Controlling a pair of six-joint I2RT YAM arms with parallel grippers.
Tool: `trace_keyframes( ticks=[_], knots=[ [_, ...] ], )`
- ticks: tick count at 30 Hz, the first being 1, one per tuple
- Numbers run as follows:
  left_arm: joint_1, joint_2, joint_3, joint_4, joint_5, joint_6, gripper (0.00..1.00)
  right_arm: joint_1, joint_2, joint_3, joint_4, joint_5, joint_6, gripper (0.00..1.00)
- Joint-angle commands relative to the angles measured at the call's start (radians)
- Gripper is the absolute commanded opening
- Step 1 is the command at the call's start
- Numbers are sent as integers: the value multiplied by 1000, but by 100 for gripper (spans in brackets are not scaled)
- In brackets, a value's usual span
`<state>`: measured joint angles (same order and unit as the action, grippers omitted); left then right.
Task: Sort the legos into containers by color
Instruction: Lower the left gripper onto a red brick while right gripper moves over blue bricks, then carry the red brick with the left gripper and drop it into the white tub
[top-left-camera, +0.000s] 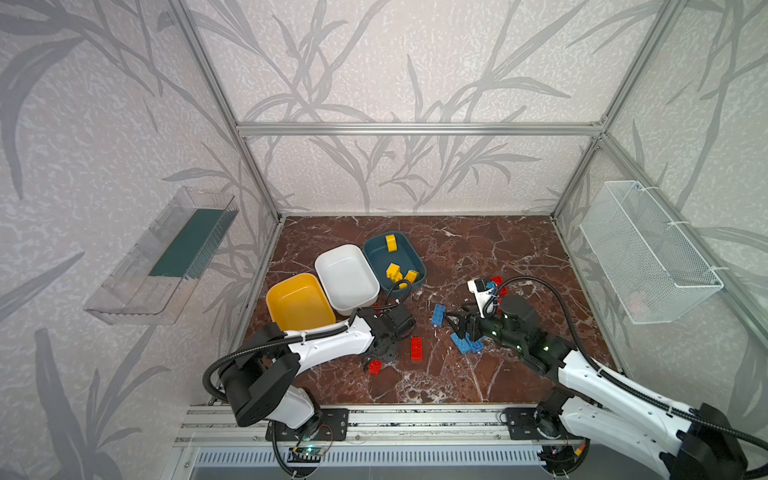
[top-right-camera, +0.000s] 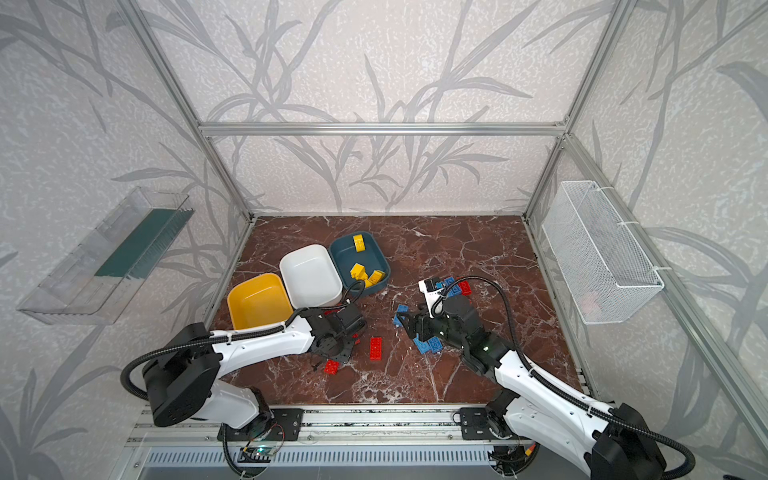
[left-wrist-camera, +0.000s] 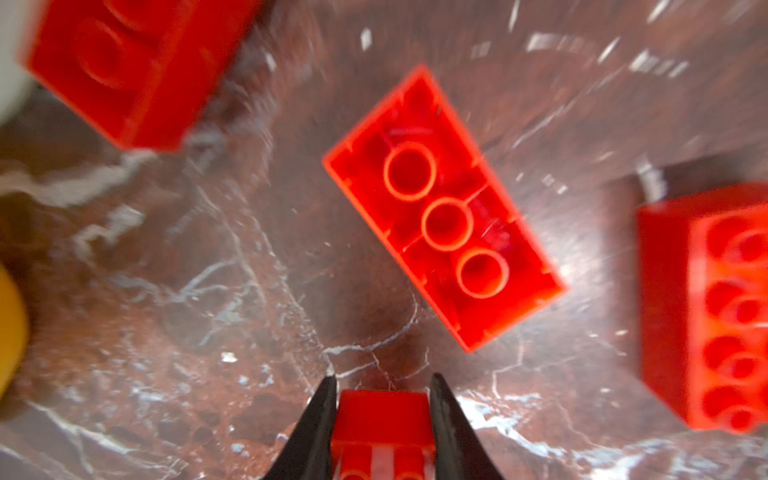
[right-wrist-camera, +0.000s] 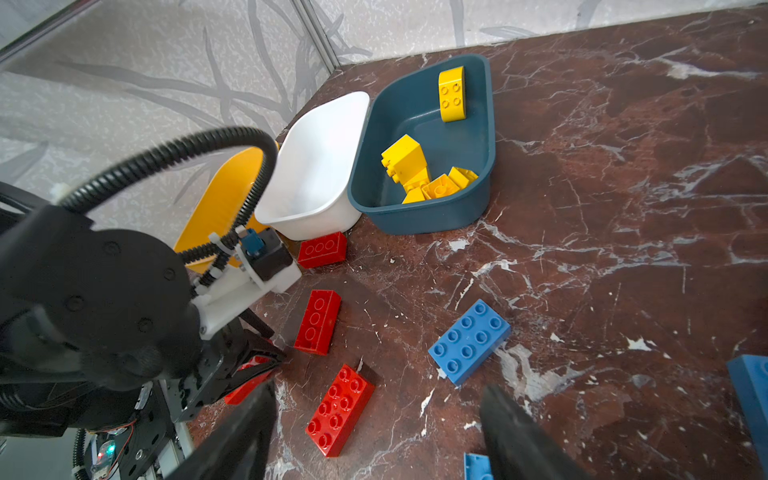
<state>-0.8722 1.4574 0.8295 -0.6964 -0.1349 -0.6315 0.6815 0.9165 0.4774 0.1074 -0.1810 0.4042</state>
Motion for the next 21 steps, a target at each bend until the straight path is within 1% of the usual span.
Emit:
trace_keyframes(
  ticks=[1,5,7,10,15,21],
  knots=[
    [30,-76,82,-50,-45,5,34,4,7,-12,28,-1,18,78],
    [136,-119,142,-66,-5,44,34,3,12,-12,33,-12,27,78],
    [190,-121,181,-75,11,69,34,3,10,-11,33,-14,28,78],
    [259,-100,257,-89,3,107,34,4,11,-13,37,-13,30,78],
    [376,-6,403,-116,16,160,34,3,22,-12,41,-18,36,78],
    [532,151,526,-101,69,164,34,3,33,-12,44,-20,42,78]
  ],
)
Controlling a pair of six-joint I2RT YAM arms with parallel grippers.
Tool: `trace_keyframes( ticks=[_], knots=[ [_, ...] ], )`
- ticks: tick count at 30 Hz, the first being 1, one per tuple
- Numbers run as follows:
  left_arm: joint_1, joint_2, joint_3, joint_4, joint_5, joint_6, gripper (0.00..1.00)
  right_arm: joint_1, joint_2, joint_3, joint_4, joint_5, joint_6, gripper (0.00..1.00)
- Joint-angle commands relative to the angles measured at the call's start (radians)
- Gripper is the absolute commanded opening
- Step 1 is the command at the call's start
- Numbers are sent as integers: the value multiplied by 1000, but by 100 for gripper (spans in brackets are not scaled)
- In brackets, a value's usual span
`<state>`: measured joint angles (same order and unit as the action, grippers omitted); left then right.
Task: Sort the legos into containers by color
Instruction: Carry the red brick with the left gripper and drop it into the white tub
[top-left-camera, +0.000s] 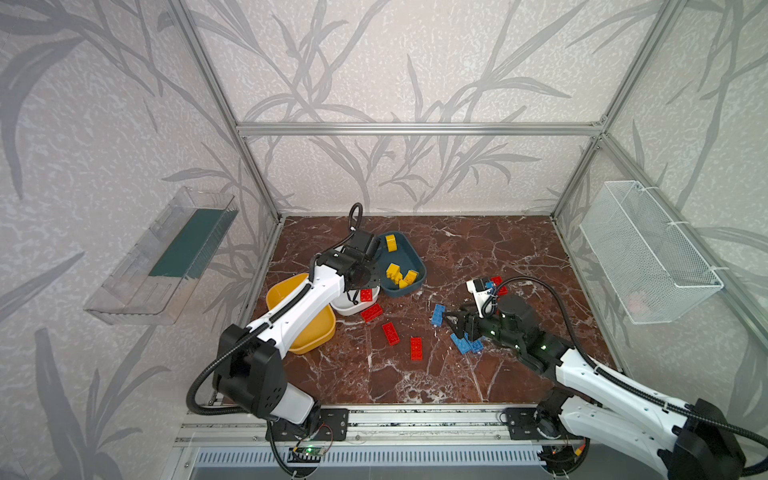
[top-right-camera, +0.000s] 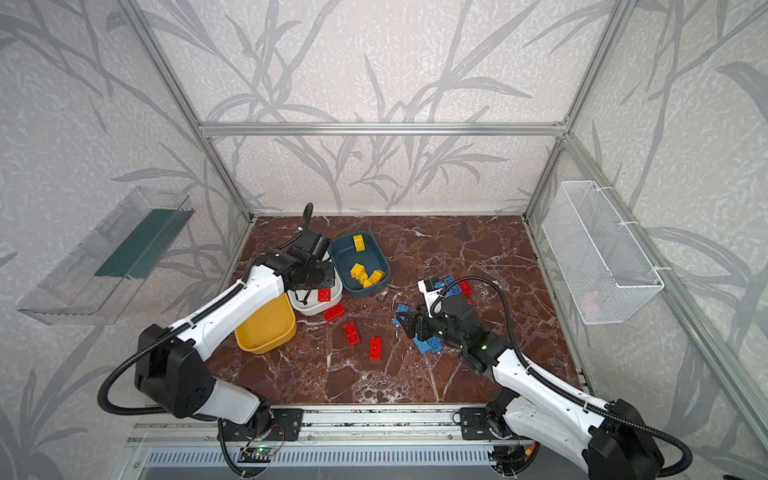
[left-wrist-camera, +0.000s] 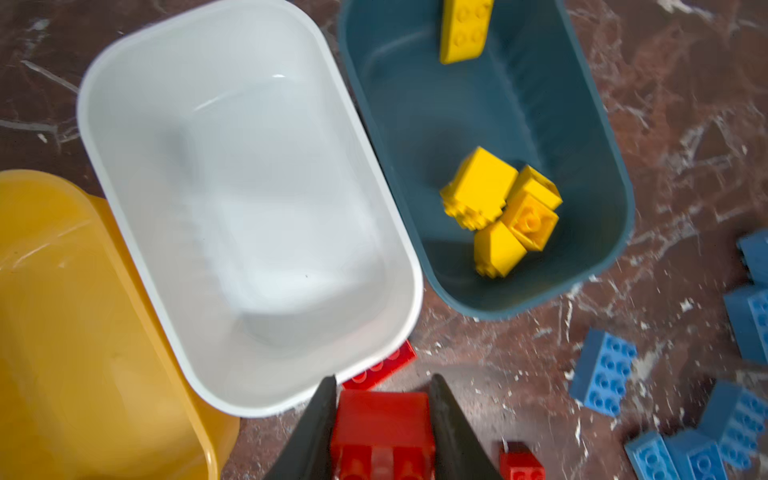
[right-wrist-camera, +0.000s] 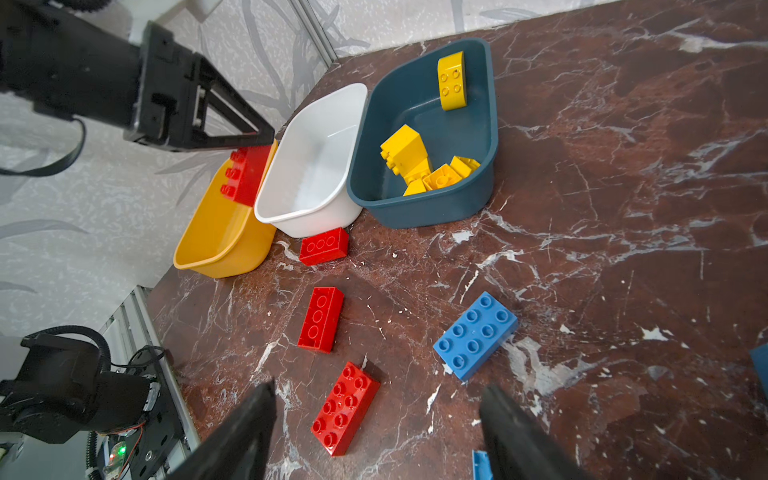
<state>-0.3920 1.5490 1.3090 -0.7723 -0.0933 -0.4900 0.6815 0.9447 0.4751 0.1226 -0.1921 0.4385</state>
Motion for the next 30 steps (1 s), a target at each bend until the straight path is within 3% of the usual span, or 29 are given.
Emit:
trace_keyframes(
  ticks=[1,8,18,30],
  knots=[
    [69,82,61,-20,34,23,34,3,5,-10,29,-9,8,78],
    [159,232,155,-13,82,10,33,3,30,-9,34,-2,5,78],
    [183,310,226,-42,66,19,38,3,14,-4,5,32,-12,78],
    [183,194,249,-96,88,33,65,29,47,73,-117,111,-13,78]
  ],
)
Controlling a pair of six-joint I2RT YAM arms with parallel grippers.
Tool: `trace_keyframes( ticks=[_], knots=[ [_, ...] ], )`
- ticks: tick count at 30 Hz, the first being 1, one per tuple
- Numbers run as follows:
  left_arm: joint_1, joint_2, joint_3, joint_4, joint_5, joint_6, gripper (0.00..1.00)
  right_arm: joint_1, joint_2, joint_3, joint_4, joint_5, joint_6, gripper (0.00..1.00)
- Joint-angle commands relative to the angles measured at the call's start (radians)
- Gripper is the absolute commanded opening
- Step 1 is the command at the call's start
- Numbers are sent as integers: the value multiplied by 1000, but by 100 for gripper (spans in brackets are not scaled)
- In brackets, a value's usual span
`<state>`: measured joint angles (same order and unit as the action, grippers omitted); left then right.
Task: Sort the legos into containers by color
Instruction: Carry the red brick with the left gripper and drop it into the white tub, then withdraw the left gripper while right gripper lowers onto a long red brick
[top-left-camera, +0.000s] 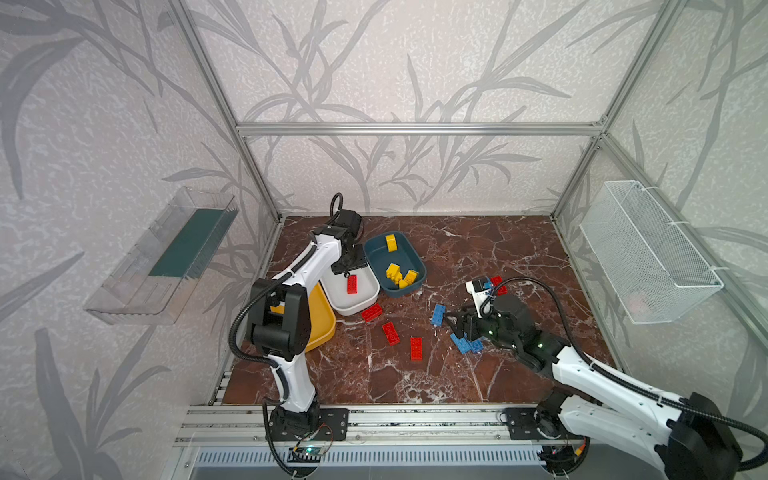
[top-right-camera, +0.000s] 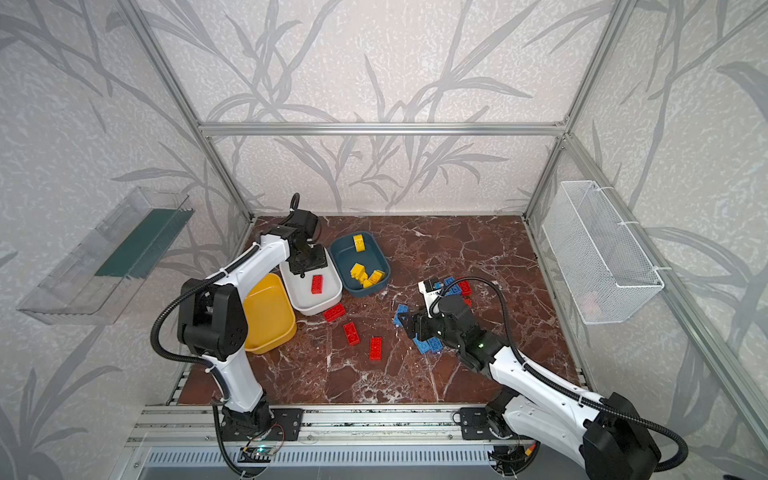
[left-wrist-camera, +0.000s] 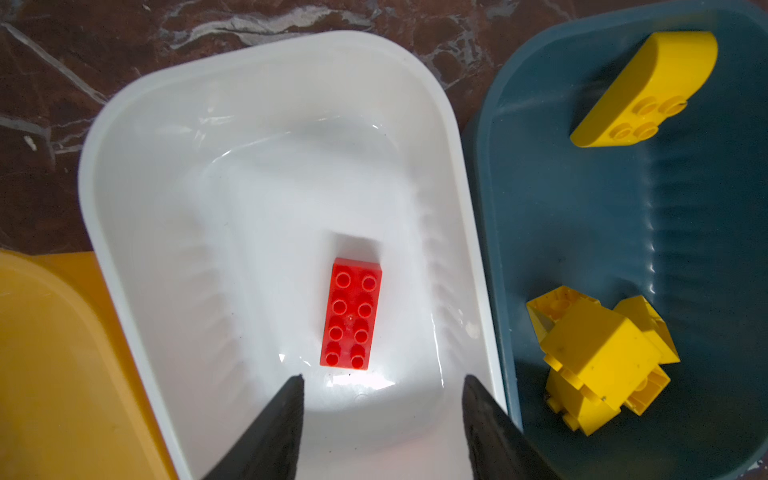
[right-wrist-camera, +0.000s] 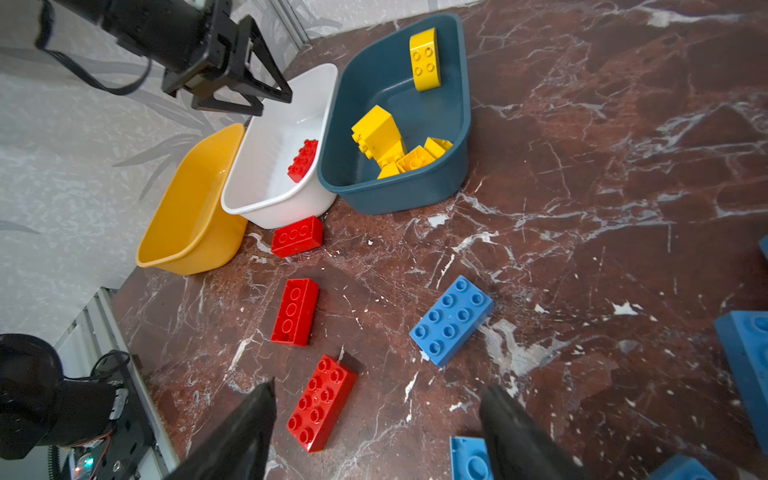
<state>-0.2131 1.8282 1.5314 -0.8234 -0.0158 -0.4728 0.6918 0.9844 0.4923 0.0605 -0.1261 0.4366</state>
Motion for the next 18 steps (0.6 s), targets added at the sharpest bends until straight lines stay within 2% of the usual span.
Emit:
trace_keyframes(
  ticks=[1,10,18],
  knots=[
    [3,-108,26,-48,18,17,67,31,11,71,-75,65,-15,78],
    [-2,-433,-76,-16,134,31,77,213,83,203,-216,236,-8,79],
    [-2,-772,-270,32,133,58,87,383,243,325,-287,354,9,81]
  ],
)
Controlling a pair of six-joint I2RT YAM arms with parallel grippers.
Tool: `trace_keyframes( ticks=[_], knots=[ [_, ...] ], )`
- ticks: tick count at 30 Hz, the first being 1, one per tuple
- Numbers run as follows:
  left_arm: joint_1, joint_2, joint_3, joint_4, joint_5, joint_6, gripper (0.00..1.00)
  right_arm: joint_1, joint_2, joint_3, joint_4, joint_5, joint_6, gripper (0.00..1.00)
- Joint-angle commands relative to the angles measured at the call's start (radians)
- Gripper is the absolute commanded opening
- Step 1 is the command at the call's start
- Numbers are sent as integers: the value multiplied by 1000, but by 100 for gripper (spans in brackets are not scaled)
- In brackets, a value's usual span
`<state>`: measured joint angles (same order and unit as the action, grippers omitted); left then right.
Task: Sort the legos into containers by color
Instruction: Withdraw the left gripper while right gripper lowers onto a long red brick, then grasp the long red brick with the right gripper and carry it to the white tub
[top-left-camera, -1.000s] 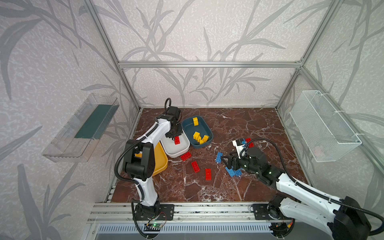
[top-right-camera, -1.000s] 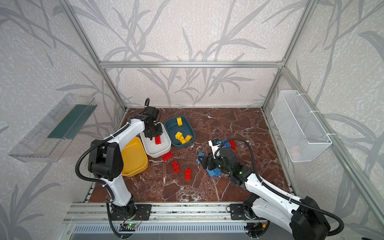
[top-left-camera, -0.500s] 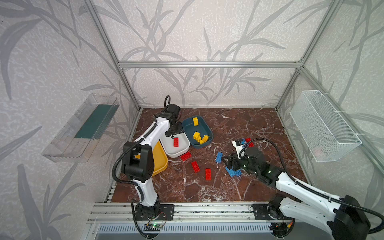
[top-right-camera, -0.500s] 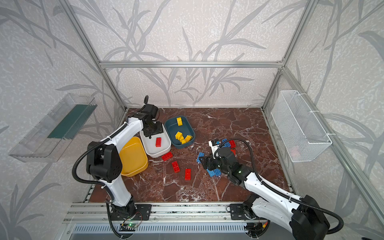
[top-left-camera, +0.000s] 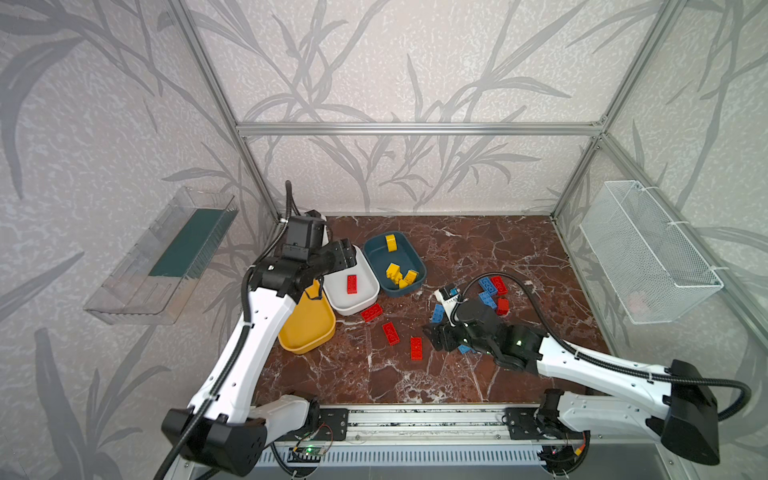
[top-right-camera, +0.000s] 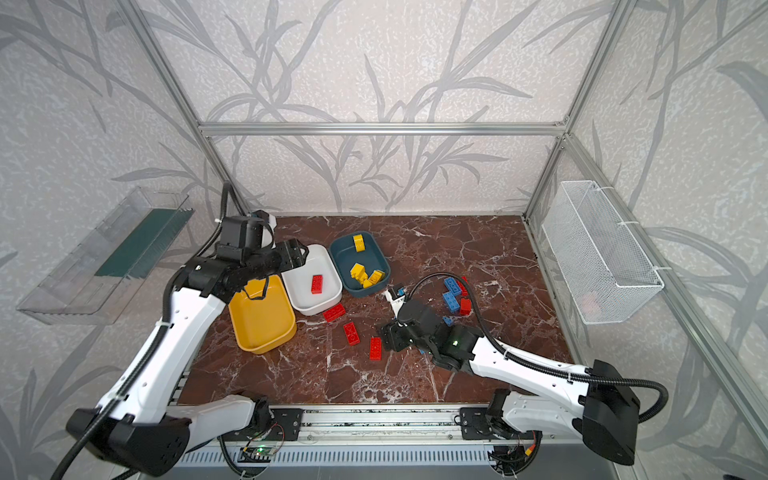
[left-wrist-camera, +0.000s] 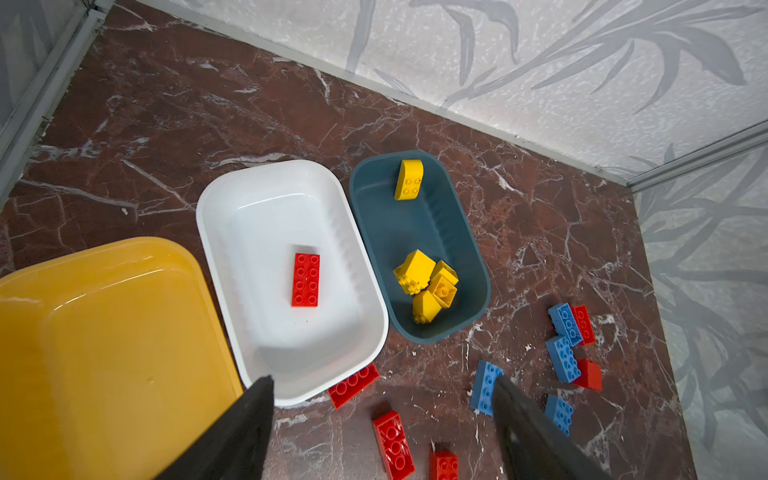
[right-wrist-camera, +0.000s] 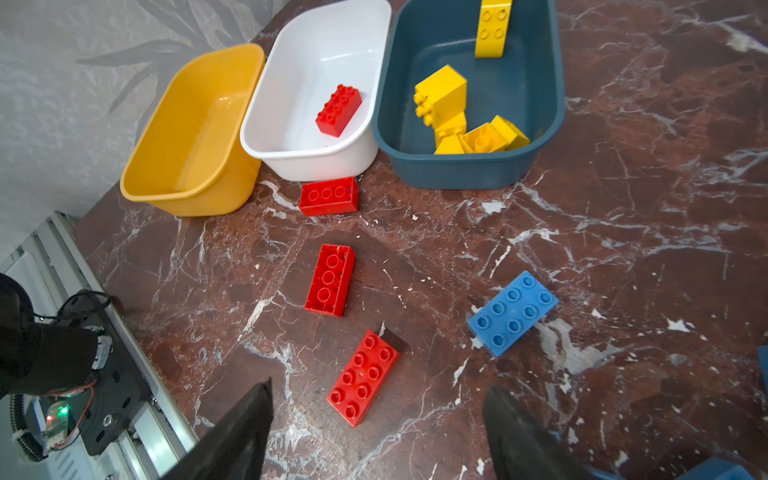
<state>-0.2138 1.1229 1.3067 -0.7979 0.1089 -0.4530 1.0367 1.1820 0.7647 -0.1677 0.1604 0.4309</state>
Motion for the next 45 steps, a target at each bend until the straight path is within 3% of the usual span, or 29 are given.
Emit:
trace_keyframes(
  ticks=[1,3,19,28,32,38,45],
  knots=[
    [-1,-95,-61,-4,6,52,92,53,71,69,-66,73,21,81],
    [-1,-140,-87,-33,0,77,99,78,123,98,-74,79,30,81],
    [-1,-489,-444,36,-73,63,99,145,603,433,-244,75,57,81],
    [-2,-532,-463,36,-48,83,99,143,834,674,-434,104,57,75],
    [-5,-551,-466,43,-44,83,99,129,868,684,-425,84,65,72],
    [-12,-552,-470,43,-41,82,99,121,885,684,-400,80,65,61],
    [-18,-552,-472,41,-46,83,99,119,888,694,-410,71,58,37]
  ],
)
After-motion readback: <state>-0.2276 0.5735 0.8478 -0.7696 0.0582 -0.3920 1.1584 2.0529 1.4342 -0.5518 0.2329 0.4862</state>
